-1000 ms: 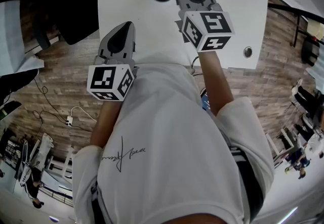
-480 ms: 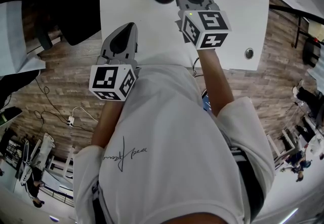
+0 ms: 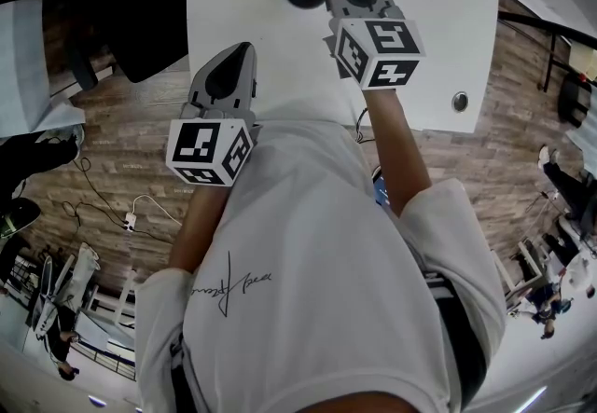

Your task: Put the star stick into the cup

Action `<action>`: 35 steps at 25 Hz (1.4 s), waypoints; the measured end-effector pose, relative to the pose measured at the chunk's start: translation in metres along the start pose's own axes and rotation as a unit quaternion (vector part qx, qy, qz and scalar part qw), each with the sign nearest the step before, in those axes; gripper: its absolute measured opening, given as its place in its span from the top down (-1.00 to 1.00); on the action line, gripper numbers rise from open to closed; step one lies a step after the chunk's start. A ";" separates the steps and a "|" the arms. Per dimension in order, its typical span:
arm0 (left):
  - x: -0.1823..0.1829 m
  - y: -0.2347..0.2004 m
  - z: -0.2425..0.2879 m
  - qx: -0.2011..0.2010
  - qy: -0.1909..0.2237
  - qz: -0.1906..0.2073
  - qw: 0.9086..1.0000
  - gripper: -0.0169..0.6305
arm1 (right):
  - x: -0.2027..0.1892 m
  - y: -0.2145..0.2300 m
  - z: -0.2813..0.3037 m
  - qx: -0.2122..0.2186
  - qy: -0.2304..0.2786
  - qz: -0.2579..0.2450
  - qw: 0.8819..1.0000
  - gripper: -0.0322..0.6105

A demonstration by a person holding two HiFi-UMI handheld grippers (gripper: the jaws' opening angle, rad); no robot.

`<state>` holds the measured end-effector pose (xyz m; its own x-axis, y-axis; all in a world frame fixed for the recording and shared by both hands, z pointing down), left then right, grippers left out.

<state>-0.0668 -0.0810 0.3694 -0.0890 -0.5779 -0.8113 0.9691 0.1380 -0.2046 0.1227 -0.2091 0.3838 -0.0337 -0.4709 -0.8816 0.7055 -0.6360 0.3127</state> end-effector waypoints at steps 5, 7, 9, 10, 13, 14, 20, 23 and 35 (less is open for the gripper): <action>0.001 0.000 -0.001 -0.001 0.001 -0.005 1.000 0.92 | -0.001 0.000 0.001 0.003 -0.009 0.001 1.000 0.85; 0.001 0.000 -0.001 -0.001 0.001 -0.009 1.000 0.92 | -0.001 0.000 0.001 0.003 -0.010 0.001 1.000 0.85; 0.002 -0.001 -0.002 0.000 0.002 -0.010 1.000 0.92 | 0.000 0.000 0.002 0.004 -0.010 0.001 1.000 0.85; 0.002 -0.002 -0.002 0.001 0.002 -0.010 1.000 0.92 | 0.000 -0.001 0.003 0.004 -0.010 0.000 1.000 0.85; 0.002 -0.003 -0.002 0.001 0.002 -0.011 1.000 0.92 | 0.000 -0.002 0.004 0.004 -0.011 0.000 1.000 0.85; 0.001 -0.004 -0.002 0.001 0.002 -0.011 1.000 0.92 | 0.000 -0.001 0.004 0.004 -0.011 0.000 1.000 0.84; 0.002 -0.002 -0.001 -0.001 0.003 -0.014 1.000 0.92 | 0.000 0.001 0.002 0.002 -0.011 0.003 1.000 0.84; 0.001 -0.004 -0.002 -0.005 0.001 -0.021 1.000 0.92 | 0.000 -0.001 0.003 0.002 -0.011 0.004 1.000 0.84; 0.000 -0.003 -0.009 -0.007 0.007 -0.022 1.000 0.92 | 0.004 -0.007 -0.002 0.009 -0.009 -0.001 1.000 0.84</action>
<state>-0.0716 -0.0736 0.3653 -0.1352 -0.5726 -0.8086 0.9610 0.1231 -0.2478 0.1191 -0.2049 0.3771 -0.0484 -0.4809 -0.8754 0.6919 -0.6483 0.3179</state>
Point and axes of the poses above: the fingertips, and each gripper's own axes: z forward along the fingers, y to its right, x out of its top, the point moved 8 cm from there along -z, backward along the fingers, and after that the axes turned 14 degrees about x, right-handed, at the moved point
